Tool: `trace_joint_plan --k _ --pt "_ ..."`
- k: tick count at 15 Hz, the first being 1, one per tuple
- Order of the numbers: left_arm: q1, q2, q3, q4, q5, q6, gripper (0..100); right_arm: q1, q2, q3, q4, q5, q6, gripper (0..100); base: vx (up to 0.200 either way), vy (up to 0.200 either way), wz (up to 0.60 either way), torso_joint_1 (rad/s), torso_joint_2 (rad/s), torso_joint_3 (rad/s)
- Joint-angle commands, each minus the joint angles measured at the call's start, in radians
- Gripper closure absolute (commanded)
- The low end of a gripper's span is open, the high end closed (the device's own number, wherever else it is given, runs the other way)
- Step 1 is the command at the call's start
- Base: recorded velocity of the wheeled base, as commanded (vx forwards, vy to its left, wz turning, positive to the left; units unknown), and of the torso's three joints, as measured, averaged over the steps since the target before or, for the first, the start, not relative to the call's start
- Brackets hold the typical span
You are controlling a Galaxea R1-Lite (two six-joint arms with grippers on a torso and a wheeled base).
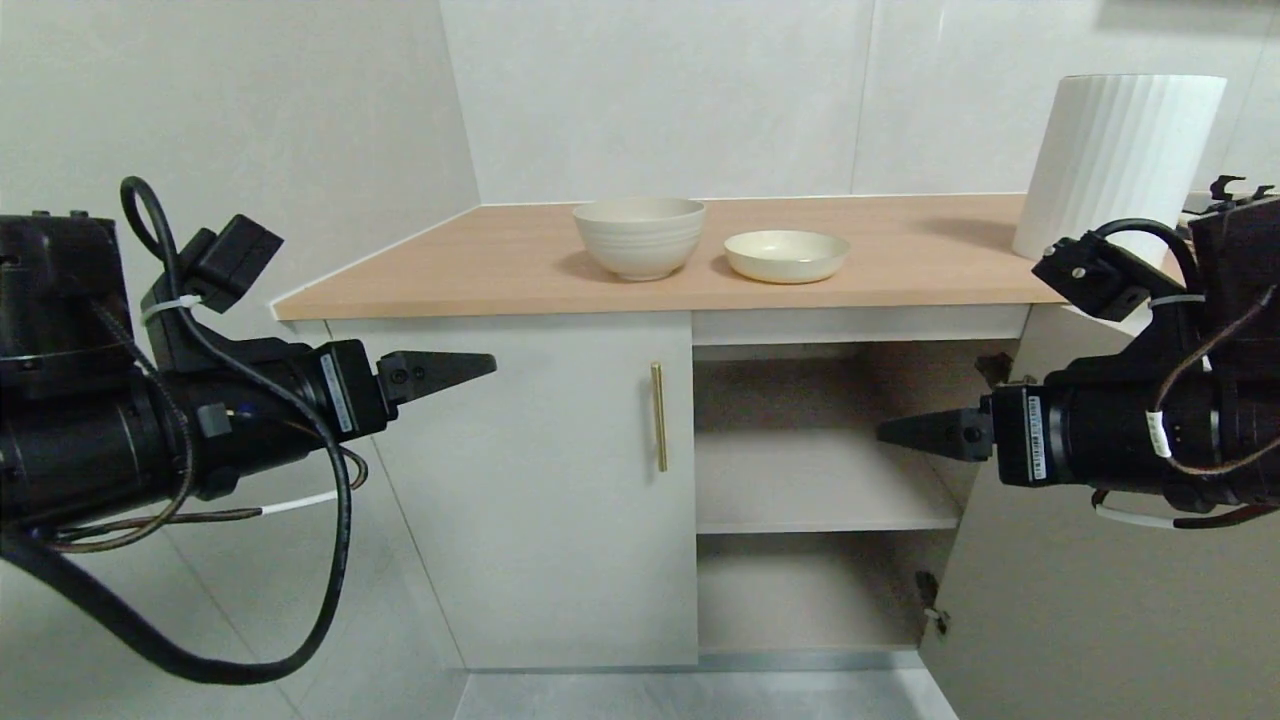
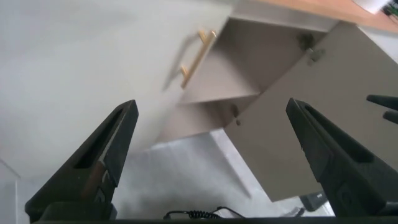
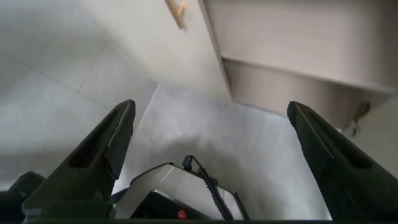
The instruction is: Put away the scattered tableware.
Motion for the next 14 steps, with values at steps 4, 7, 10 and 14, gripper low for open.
trace_joint_plan --k 4,7,10,14 --pt "0.0 0.007 -0.002 -0.001 -0.002 -0.001 0 0.001 -0.029 0.02 -0.006 0.005 -0.002 0 0.2 0.0 0.0 0.0 0.01 0.002" --pt "0.0 0.007 0.0 -0.001 -0.002 -0.001 0 0.002 -0.029 0.022 -0.004 0.006 -0.003 0 0.133 0.0 0.0 0.003 0.0 -0.005" --pt "0.0 -0.003 0.0 -0.003 -0.019 -0.005 0 0.002 -0.032 0.025 -0.006 0.005 -0.005 0 0.0 0.0 0.0 0.0 0.0 0.0" --pt "0.0 -0.009 0.001 -0.004 -0.028 -0.008 0 0.002 -0.03 0.025 -0.006 0.0 -0.006 0 0.0 0.0 0.0 0.0 0.0 0.0"
